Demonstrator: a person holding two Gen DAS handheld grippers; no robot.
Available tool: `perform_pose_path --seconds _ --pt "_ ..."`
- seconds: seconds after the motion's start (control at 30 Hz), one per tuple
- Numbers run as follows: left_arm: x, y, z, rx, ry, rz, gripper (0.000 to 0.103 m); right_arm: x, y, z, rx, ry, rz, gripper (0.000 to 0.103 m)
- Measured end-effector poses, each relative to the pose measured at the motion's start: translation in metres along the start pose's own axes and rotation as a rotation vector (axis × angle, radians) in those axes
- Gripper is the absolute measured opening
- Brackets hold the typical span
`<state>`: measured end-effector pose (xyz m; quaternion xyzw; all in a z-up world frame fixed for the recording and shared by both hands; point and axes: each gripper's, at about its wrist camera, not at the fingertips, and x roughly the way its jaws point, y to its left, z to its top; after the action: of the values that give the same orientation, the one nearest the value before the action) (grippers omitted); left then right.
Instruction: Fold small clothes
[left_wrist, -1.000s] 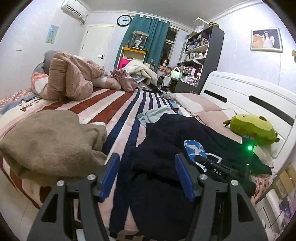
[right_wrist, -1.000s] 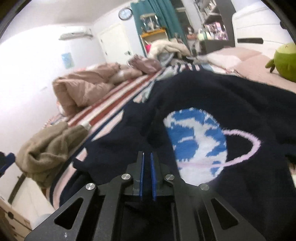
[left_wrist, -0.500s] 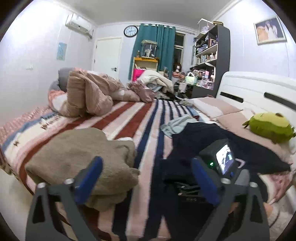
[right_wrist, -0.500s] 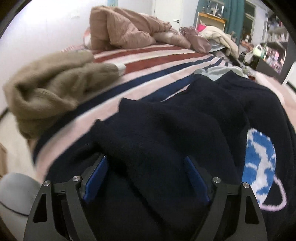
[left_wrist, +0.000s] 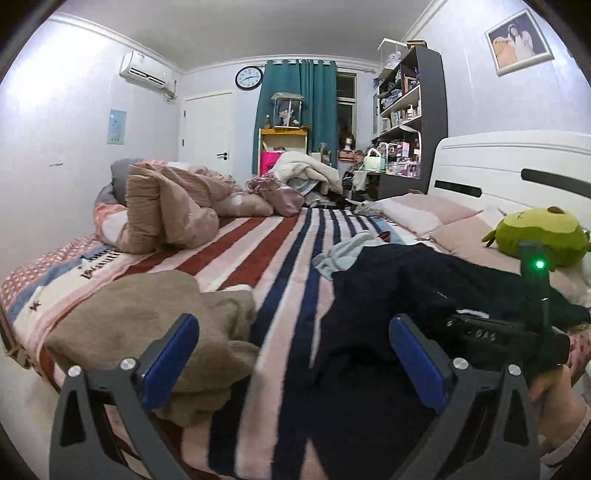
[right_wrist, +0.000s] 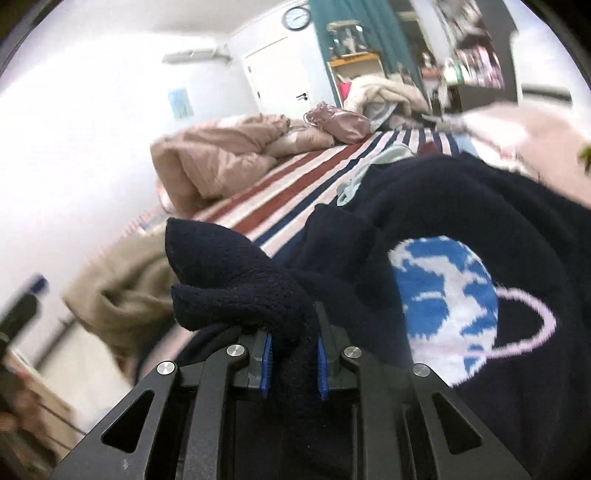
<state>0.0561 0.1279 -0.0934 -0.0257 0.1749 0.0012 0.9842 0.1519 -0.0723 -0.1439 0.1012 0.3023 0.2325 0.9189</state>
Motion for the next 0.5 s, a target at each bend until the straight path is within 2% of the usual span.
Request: perform_pose_path --seconds 0.07,0.17,0.23,0.3,0.33,0.43,0.5 --pt "0.000 -0.005 0.000 0.002 0.007 -0.013 0.102 -0.019 -0.019 -0.002 0.054 -0.050 -0.063 0.013" --pt "0.005 -0.013 0.000 0.001 0.032 -0.031 0.102 -0.048 -0.052 -0.015 0.161 -0.096 -0.113 0.013" --pt "0.009 -0.014 0.000 -0.033 0.067 -0.083 0.102 -0.067 -0.072 -0.030 0.219 -0.114 -0.177 0.013" --pt "0.015 -0.014 -0.001 -0.108 0.089 -0.182 0.102 -0.083 -0.088 -0.049 0.246 -0.117 -0.235 0.013" --pt "0.018 -0.016 -0.001 -0.126 0.097 -0.199 0.102 -0.089 -0.095 -0.056 0.252 -0.113 -0.256 0.012" --pt "0.028 -0.030 -0.002 -0.102 0.113 -0.181 0.102 -0.108 -0.115 -0.078 0.289 -0.096 -0.292 0.012" --pt "0.034 -0.040 -0.002 -0.087 0.118 -0.189 0.102 -0.121 -0.121 -0.092 0.306 -0.083 -0.277 0.012"
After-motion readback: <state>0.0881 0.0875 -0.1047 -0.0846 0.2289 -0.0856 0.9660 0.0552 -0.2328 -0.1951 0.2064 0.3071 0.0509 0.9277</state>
